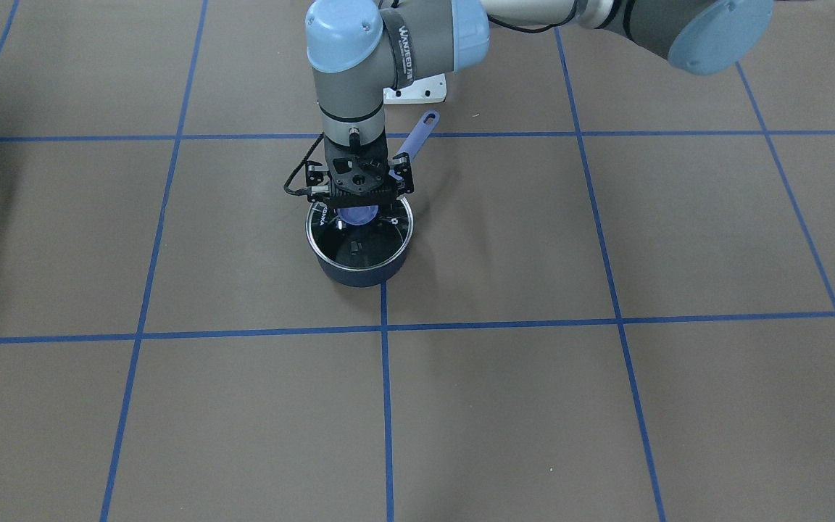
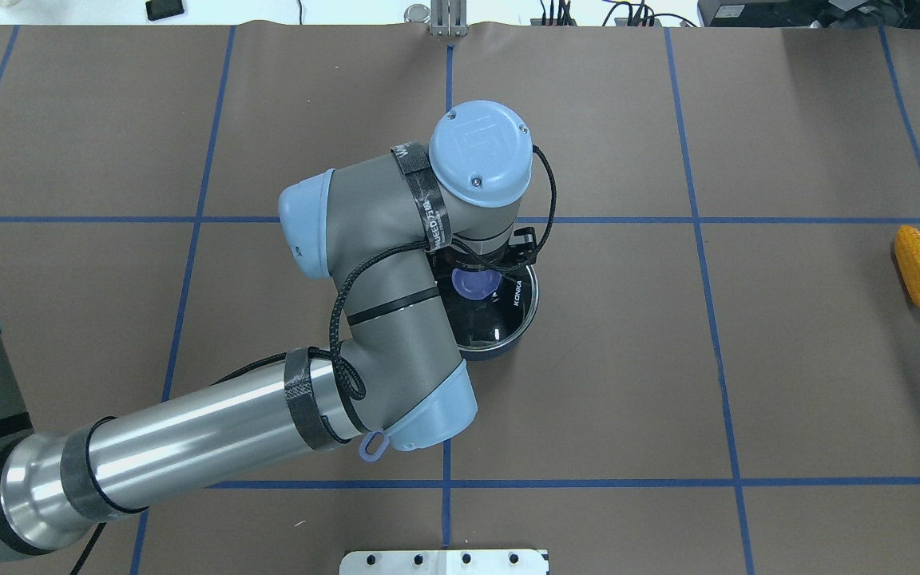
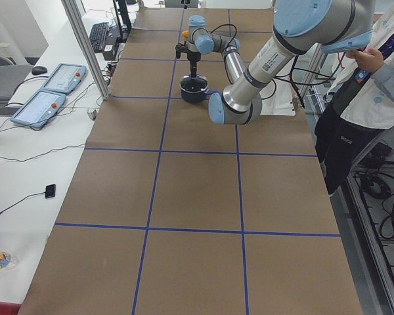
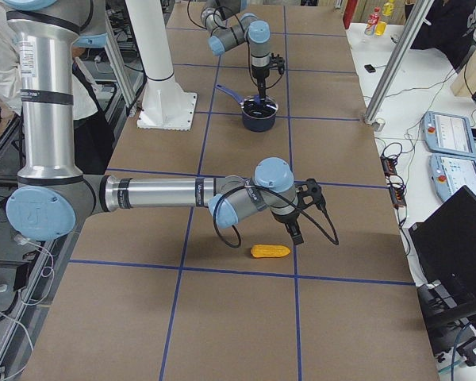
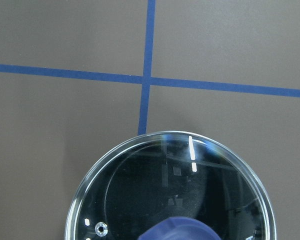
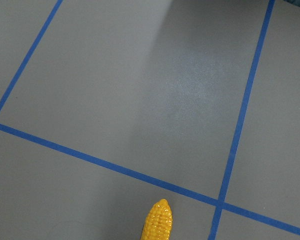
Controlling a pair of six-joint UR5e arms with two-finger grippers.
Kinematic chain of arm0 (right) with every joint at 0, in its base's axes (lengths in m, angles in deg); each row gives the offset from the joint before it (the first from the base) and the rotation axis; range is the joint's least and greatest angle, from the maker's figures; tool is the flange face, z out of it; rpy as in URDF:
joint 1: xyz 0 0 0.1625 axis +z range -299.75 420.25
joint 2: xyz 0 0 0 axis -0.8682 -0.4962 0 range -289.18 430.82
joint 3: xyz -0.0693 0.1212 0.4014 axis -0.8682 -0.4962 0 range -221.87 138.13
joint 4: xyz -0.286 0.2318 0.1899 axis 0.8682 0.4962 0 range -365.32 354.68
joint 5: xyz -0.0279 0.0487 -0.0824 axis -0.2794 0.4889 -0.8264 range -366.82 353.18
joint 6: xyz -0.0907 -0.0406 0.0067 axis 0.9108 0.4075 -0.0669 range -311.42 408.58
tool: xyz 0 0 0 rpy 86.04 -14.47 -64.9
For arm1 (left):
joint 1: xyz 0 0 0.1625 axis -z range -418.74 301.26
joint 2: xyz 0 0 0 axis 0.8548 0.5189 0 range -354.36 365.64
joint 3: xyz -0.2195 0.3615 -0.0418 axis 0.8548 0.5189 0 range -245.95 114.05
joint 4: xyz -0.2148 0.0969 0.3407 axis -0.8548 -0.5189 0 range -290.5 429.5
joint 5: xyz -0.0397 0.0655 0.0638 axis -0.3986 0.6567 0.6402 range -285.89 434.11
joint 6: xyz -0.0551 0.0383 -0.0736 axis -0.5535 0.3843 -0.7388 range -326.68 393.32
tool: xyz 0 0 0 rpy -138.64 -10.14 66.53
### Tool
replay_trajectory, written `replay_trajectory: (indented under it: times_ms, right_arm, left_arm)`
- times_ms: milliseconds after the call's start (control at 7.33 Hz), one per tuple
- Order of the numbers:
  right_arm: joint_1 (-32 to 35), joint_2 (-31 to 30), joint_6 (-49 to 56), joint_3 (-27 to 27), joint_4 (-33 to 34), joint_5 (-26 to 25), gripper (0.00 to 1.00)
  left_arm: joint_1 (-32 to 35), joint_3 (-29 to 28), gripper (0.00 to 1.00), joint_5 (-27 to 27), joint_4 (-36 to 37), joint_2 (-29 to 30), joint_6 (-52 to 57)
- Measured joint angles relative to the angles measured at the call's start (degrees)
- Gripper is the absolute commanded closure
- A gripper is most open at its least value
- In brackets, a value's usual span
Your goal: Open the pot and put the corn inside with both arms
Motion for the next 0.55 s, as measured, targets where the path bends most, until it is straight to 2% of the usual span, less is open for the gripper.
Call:
replay_trajectory:
  times_ms: [273,409,545]
  right_arm:
    - [0.0,0.0,0.03,-0.03,0.0,-0.01,0.0]
    - [0.0,0.0,0.03,-0.06,0.0,-0.03,0.0]
    - [0.0,0.0,0.03,-0.07,0.0,-0.07,0.0]
  left_arm:
    - [-0.18,-0.73,0.09,0.09,-1.36,0.0,0.01]
    - [-0.22,-1.46,0.17,0.16,-2.48,-0.02,0.04]
    - [-0.25,-1.92,0.31,0.28,-3.28,-0.04,0.07]
